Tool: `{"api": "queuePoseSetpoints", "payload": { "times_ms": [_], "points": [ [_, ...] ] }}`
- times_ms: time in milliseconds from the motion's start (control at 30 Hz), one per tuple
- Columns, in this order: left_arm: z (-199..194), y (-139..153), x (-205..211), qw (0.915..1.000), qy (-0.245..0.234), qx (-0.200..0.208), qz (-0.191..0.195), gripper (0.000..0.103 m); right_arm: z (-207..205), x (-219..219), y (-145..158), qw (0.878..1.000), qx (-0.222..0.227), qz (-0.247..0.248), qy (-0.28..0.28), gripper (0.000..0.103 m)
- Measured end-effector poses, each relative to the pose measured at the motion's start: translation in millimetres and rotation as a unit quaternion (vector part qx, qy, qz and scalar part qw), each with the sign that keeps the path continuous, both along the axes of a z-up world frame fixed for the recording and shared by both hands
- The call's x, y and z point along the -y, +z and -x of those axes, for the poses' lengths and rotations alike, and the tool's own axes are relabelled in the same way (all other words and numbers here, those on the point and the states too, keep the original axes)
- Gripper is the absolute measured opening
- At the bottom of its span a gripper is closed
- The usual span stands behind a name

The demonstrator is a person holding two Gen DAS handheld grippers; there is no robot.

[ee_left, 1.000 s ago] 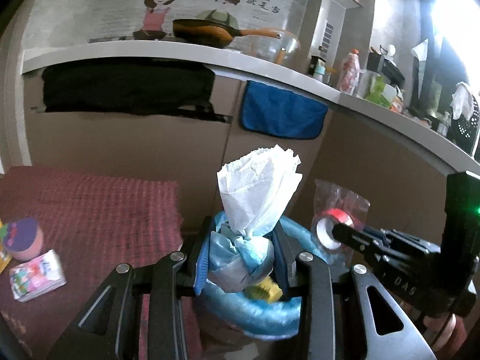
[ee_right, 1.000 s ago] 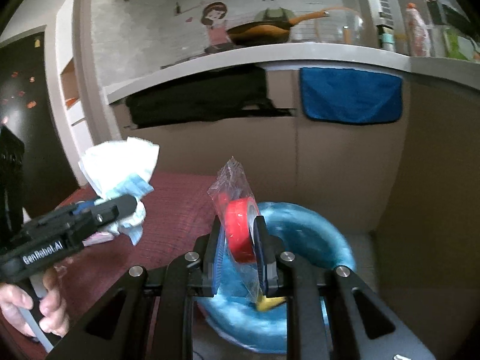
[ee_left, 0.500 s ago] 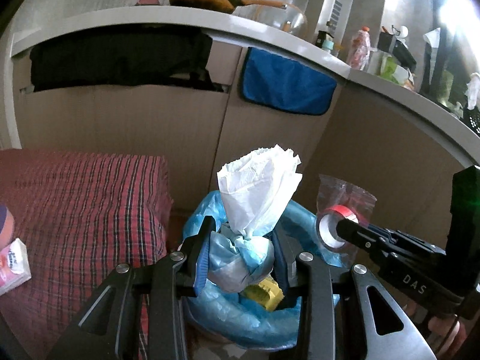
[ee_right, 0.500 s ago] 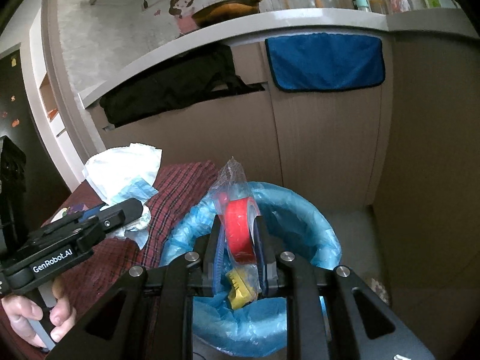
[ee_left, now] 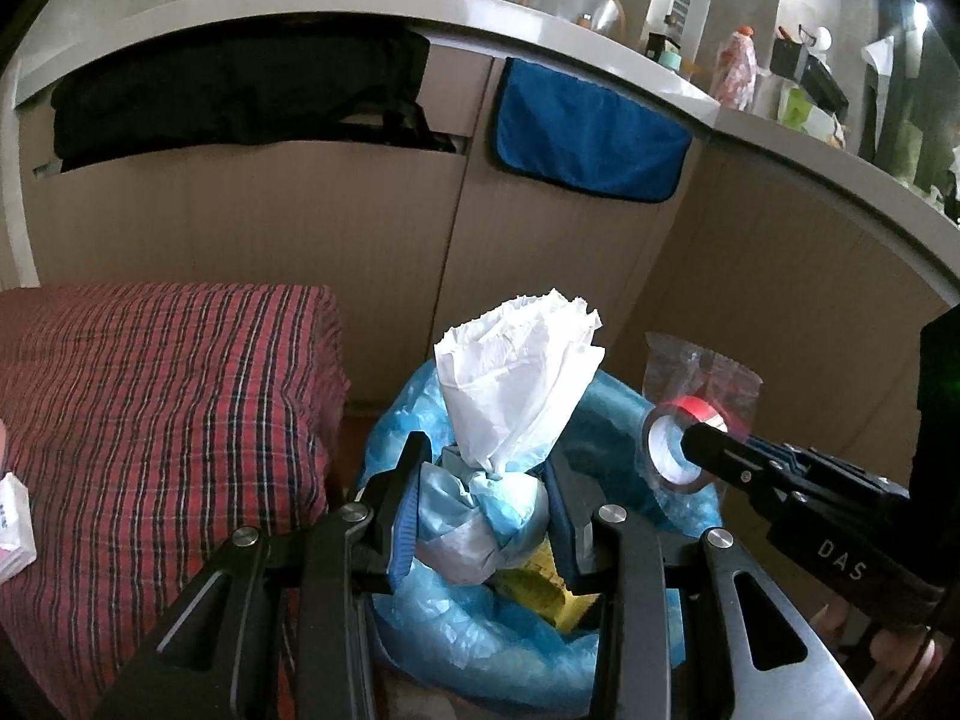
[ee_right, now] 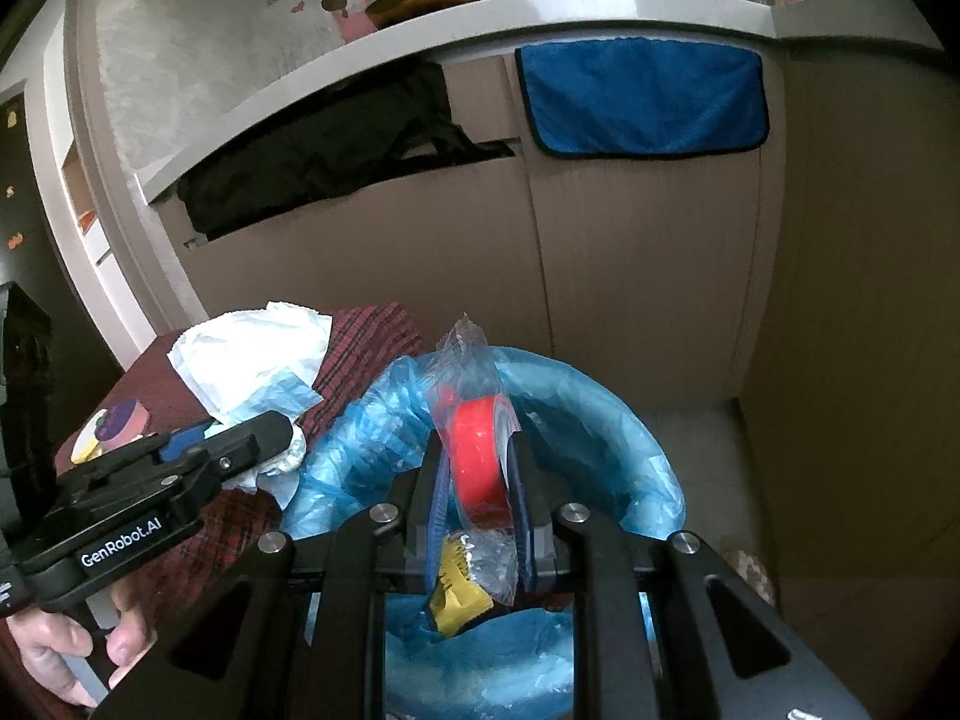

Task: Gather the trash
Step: 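Carry tissue bundle and bagged tape over the bin and release both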

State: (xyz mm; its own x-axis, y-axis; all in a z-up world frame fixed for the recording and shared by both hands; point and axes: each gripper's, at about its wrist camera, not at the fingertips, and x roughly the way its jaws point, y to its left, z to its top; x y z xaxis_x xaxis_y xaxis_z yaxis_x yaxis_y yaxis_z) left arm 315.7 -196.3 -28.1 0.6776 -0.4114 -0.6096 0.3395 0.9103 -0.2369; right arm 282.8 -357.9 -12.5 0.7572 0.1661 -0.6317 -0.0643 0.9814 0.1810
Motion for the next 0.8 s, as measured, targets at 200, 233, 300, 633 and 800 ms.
{"api": "queuePoseSetpoints", "payload": {
  "times_ms": [200,233,300,633,800],
  "points": [
    [-8.1,-5.6,7.0,0.9999,-0.003,-0.003,-0.014,0.037,-4.9,3.1,-5.8,1.0,-0.005,-0.009,-0.003,0.017],
    [-10.8,-7.4,8.1,0.9998,-0.006,-0.008,-0.014,0.037,-6.1,3.4,-6.0,1.0,-0.006,-0.011,-0.002,0.017],
    [-16.3,-11.2,9.3,0.9995,-0.016,-0.023,-0.014,0.038,-6.2,3.5,-6.7,1.0,-0.005,-0.016,0.004,0.021],
    [-21.0,2.1,-6.6,0.999,-0.019,-0.033,0.023,0.063,3.8,6.9,-4.1,1.0,-0.008,-0.018,-0.009,0.034],
    [-15.7,12.8,-18.3,0.9974,-0.038,-0.038,0.047,0.07,12.4,5.8,5.0,1.0,-0.001,-0.014,-0.016,0.034]
  ]
}}
